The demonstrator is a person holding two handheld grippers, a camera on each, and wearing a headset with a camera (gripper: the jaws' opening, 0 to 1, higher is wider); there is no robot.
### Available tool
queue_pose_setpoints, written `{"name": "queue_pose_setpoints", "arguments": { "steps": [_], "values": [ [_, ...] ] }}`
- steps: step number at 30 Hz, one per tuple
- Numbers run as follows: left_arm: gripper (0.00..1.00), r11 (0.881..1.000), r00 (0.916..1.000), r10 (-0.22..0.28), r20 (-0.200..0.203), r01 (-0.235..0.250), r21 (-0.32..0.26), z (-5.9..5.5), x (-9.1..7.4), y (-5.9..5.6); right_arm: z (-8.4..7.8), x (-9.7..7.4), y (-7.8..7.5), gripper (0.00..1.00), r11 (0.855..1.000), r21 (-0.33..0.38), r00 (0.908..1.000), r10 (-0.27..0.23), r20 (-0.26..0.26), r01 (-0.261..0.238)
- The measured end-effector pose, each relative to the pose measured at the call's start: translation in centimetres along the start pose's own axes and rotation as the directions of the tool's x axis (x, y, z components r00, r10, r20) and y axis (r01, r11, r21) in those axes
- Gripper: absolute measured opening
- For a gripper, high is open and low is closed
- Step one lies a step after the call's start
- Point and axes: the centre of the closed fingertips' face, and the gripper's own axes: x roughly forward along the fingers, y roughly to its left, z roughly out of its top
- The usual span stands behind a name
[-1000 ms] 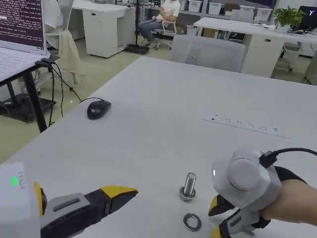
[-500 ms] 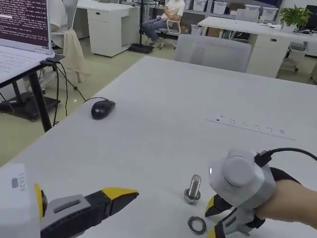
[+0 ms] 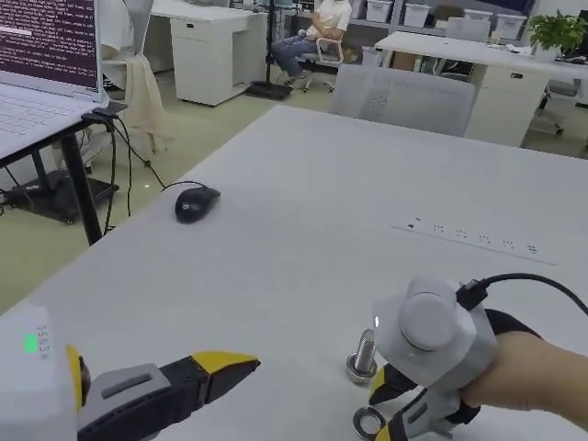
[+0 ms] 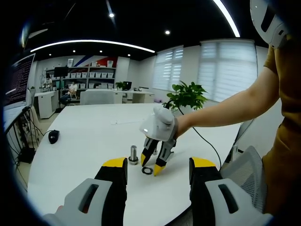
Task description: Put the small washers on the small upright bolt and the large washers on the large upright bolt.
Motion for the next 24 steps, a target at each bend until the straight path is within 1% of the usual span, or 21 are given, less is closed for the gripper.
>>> {"name": "queue_pose_setpoints", "arguments": {
  "steps": [1,5,12,15,16,17,18,20,21,24],
  "values": [
    [0.52,1.0,1.0,-0.001,0.002,0.001,0.0,0.07,0.01,-0.05,0.12,0.04,0.14,0.32,1.0,-0.016,1.0,0.001,0.0,-0.001],
    [0.52,1.0,1.0,0.003,0.002,-0.003,0.001,0.16,-0.04,-0.08,0.26,0.11,0.09,0.3,1.0,-0.008,1.0,0.001,0.006,0.0],
    [0.52,1.0,0.9999,0.013,0.002,-0.013,-0.001,0.12,-0.33,0.04,0.17,0.1,0.07,0.29,1.0,-0.027,1.0,0.005,0.0,-0.005],
    [0.52,1.0,0.9999,0.017,0.002,-0.017,-0.003,0.09,-0.41,0.16,0.21,0.12,0.06,0.28,0.999,-0.032,0.9999,0.007,-0.013,-0.007],
    [0.52,1.0,0.9998,0.019,0.001,-0.019,-0.002,0.07,-0.42,0.21,-0.09,-0.02,-0.05,0.25,0.999,-0.047,0.9994,0.003,-0.033,-0.005],
    [0.52,1.0,0.9998,0.02,0.002,-0.02,-0.001,0.09,-0.42,0.24,0.03,-0.01,0.03,0.25,0.999,-0.036,0.9996,0.01,-0.026,-0.01],
    [0.52,1.0,0.9998,0.019,0.004,-0.019,-0.001,0.13,-0.42,0.23,0.02,-0.07,-0.03,0.25,0.999,-0.035,0.9996,0.01,-0.025,-0.01],
    [0.52,1.0,0.9998,0.019,0.008,-0.019,-0.001,0.2,-0.39,0.21,0.04,-0.04,-0.11,0.24,1.0,-0.011,0.9998,0.008,-0.02,-0.008],
    [0.52,1.0,0.9998,0.019,0.008,-0.019,-0.001,0.18,-0.36,0.2,0.05,-0.01,-0.08,0.24,1.0,-0.019,0.9997,0.006,-0.021,-0.007],
    [0.51,1.0,0.9998,0.018,0.005,-0.018,0.0,0.14,-0.34,0.14,0.09,-0.02,-0.12,0.23,1.0,-0.01,0.9996,0.0,-0.028,-0.001]
  ]
}}
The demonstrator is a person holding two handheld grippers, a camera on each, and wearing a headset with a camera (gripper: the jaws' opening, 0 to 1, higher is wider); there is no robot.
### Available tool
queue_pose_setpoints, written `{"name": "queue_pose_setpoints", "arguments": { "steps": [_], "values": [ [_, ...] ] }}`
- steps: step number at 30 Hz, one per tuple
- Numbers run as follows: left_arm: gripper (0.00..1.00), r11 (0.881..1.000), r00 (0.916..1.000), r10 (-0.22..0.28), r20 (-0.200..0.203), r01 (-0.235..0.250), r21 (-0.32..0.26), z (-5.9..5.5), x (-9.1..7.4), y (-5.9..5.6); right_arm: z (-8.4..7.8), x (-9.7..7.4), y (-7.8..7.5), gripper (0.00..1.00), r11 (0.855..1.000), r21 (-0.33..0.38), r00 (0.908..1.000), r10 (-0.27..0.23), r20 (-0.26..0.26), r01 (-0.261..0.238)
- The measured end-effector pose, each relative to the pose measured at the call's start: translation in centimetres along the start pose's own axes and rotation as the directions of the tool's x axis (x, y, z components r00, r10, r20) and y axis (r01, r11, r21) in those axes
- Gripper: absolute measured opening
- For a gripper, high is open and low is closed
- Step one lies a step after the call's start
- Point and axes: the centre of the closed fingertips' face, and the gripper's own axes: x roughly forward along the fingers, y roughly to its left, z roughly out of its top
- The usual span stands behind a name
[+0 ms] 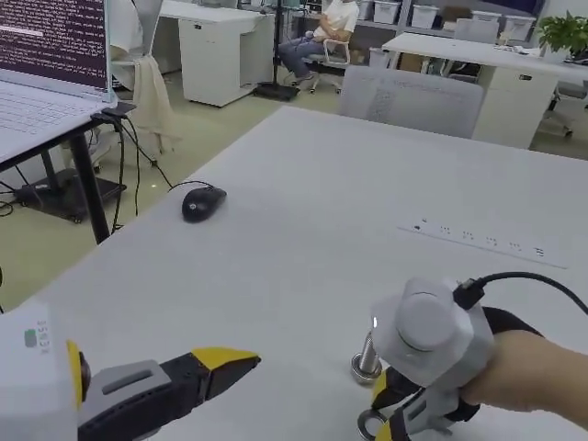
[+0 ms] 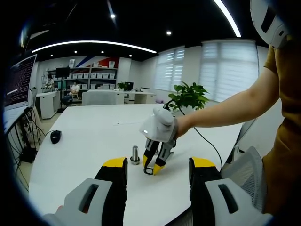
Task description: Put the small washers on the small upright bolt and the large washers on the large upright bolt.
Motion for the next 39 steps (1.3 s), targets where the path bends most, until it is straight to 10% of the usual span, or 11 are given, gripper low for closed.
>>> {"name": "queue_pose_setpoints", "arguments": {
  "steps": [14,39],
  "values": [
    [0.51,1.0,0.9999,0.014,-0.004,-0.014,-0.003,-0.3,-0.2,0.4,0.2,-0.3,0.2,0.22,1.0,0.013,0.9999,-0.013,0.001,0.013],
    [0.51,1.0,0.9999,-0.014,-0.001,0.014,0.009,0.1,0.2,-0.3,0.1,-7.1,-3.8,0.22,0.982,0.093,0.9854,-0.166,0.039,0.161]
  ]
}}
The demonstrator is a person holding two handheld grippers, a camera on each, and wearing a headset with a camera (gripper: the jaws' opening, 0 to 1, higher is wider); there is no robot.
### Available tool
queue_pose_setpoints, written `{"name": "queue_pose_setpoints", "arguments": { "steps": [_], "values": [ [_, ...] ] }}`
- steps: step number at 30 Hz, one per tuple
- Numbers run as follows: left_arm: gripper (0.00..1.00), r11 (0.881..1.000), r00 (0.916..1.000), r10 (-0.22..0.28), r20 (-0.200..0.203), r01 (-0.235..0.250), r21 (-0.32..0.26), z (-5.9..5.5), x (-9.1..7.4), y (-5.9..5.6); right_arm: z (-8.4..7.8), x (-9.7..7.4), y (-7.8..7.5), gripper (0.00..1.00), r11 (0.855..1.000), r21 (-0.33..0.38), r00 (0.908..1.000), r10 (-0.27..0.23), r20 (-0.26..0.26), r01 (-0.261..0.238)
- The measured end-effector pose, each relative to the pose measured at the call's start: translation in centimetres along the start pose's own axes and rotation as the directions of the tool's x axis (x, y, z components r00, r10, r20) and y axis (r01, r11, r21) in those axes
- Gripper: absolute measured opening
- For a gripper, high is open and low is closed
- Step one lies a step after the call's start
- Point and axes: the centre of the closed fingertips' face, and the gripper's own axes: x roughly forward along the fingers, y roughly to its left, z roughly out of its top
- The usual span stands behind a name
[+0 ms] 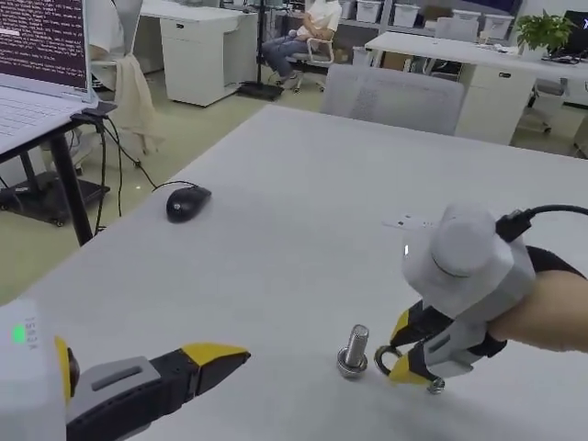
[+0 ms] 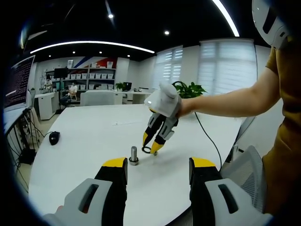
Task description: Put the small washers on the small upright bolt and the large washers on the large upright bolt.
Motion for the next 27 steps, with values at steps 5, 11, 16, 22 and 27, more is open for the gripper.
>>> {"name": "queue_pose_setpoints", "arguments": {
  "steps": [5,11,16,22,27],
  "values": [
    [0.52,1.0,1.0,-0.002,-0.006,0.002,-0.001,-0.1,0.1,-0.1,1.4,-0.6,-1.0,0.22,1.0,-0.022,0.9997,-0.02,0.017,0.02],
    [0.52,1.0,1.0,0.004,-0.005,-0.004,0.0,-0.1,0.0,0.1,2.7,0.0,-1.5,0.22,0.998,-0.056,0.9998,-0.013,0.012,0.014],
    [0.51,1.0,0.9999,0.014,-0.003,-0.014,-0.007,-0.1,-0.2,0.3,3.0,0.5,-1.8,0.22,0.998,-0.07,1.0,-0.005,0.008,0.005],
    [0.52,1.0,0.9999,0.017,-0.001,-0.017,-0.013,-0.2,-0.1,0.5,2.9,0.8,-1.9,0.22,0.996,-0.084,1.0,0.005,-0.007,-0.005],
    [0.51,1.0,0.9999,0.013,-0.001,-0.013,-0.019,-0.3,0.1,0.5,2.8,1.2,-2.0,0.22,0.996,-0.082,0.9998,0.014,-0.014,-0.015]
  ]
}}
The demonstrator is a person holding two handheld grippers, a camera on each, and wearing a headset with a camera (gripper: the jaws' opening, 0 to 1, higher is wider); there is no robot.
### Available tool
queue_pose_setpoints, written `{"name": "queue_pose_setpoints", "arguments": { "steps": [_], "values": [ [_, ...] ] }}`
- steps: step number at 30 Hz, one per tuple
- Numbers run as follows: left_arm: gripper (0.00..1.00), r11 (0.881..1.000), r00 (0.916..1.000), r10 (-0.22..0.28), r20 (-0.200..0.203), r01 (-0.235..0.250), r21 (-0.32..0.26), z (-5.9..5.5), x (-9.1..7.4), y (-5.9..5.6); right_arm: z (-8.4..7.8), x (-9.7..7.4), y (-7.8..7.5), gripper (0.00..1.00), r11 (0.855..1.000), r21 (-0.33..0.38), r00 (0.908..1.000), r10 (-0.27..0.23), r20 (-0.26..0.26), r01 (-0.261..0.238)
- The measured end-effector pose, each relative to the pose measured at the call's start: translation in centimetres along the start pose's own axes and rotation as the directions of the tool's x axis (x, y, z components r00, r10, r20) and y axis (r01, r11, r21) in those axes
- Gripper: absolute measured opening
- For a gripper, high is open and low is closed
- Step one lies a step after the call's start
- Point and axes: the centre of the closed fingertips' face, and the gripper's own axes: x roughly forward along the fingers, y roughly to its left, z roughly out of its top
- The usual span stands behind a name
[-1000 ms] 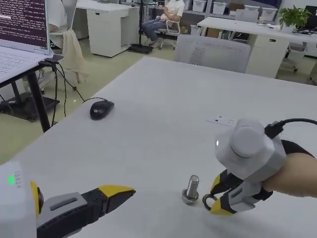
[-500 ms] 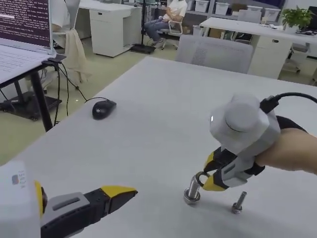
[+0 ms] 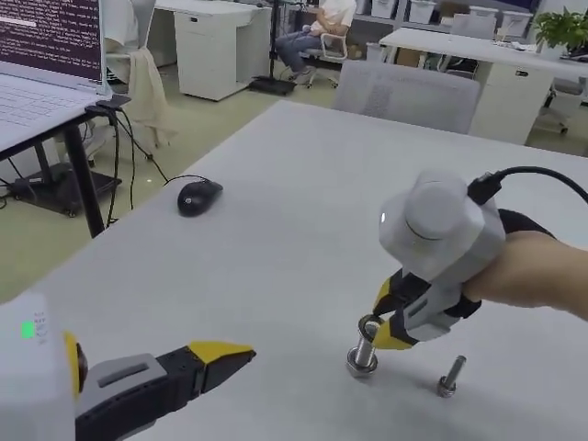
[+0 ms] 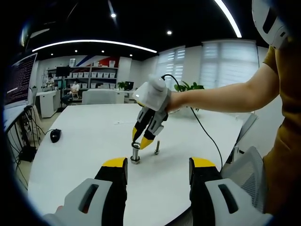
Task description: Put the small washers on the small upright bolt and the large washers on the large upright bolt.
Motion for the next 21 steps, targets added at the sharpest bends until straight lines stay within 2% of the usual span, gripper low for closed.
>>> {"name": "queue_pose_setpoints", "arguments": {
  "steps": [7,21],
  "values": [
    [0.51,1.0,1.0,0.002,0.001,-0.002,0.0,0.0,0.0,0.2,-0.2,0.6,-0.3,0.22,1.0,-0.009,1.0,0.0,-0.01,0.0],
    [0.51,1.0,1.0,0.007,-0.003,-0.007,-0.007,-0.2,-0.3,0.7,-0.7,2.9,0.2,0.22,0.998,-0.041,0.9974,0.039,-0.061,-0.042]
  ]
}}
